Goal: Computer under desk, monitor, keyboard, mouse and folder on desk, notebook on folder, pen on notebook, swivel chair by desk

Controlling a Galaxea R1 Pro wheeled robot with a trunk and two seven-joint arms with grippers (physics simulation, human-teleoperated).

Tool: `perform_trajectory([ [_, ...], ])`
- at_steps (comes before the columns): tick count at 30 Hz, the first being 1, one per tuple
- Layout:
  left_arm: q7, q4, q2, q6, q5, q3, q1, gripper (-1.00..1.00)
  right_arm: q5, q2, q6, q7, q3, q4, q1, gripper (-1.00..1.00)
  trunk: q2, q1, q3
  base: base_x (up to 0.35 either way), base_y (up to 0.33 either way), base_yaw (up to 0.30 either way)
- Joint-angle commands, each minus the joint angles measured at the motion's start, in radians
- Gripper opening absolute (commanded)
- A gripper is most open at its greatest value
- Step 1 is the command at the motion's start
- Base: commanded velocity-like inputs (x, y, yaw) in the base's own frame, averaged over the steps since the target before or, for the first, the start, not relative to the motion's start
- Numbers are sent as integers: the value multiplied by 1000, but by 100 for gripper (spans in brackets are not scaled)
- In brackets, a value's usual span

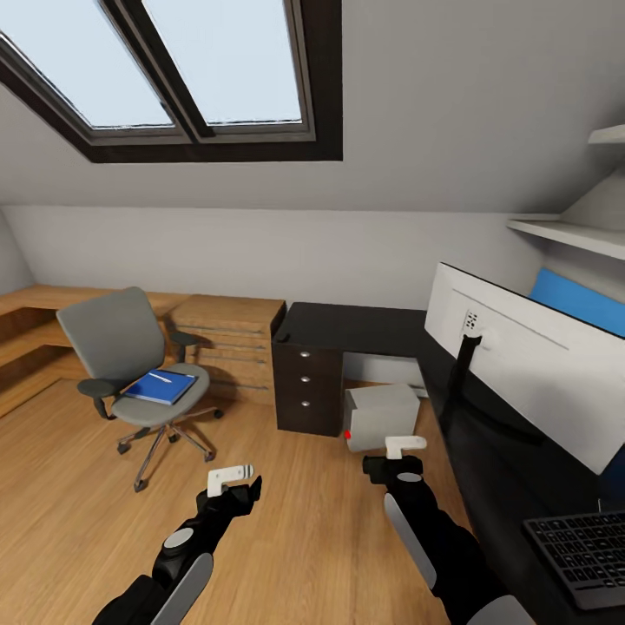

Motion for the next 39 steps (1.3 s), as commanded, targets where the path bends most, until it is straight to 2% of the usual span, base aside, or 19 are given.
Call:
perform_trajectory([
  [1, 9, -2, 1, 2, 8, -3, -1, 100, -10, 0, 2, -10, 2, -1, -1, 100, -1, 0, -2, -6, -4, -2],
  [16, 9, -1, 1, 1, 7, -4, -1, 100, -8, -5, -1, -10, -2, -17, -1, 100, -1, 0, -2, -1, -1, 0],
  [17, 9, -1, 0, 1, 7, -9, -1, 100, -5, -9, -60, -12, -5, -13, -1, 100, -1, 0, -2, 0, -65, 0],
  [21, 9, -1, 0, -2, 6, -32, -1, 100, -4, -25, -153, -15, -7, -4, -1, 100, -1, 0, -2, 0, -180, 0],
  [26, 9, -1, 1, -1, 5, -52, -1, 100, -4, -32, -174, -16, -8, 3, -1, 100, -1, 0, -2, 0, -289, 0],
  [30, 9, -1, 1, -1, 5, -54, -1, 100, -3, -32, -176, -15, -8, 12, -1, 100, -1, 0, -2, 0, -308, 0],
  [32, 9, -1, 1, -2, 5, -55, -1, 100, -4, -33, -178, -15, -17, 44, -1, 100, -1, 0, -2, 0, -310, 0],
  [37, 9, -2, 1, -2, 5, -55, -1, 100, -3, -32, -179, -13, -67, 106, -2, 100, -1, 0, -2, 0, -310, 0],
  [39, 9, -2, 1, -2, 5, -55, -1, 100, -2, -32, -180, -12, -98, 142, -4, 100, -1, 0, -2, 0, -233, 0],
])
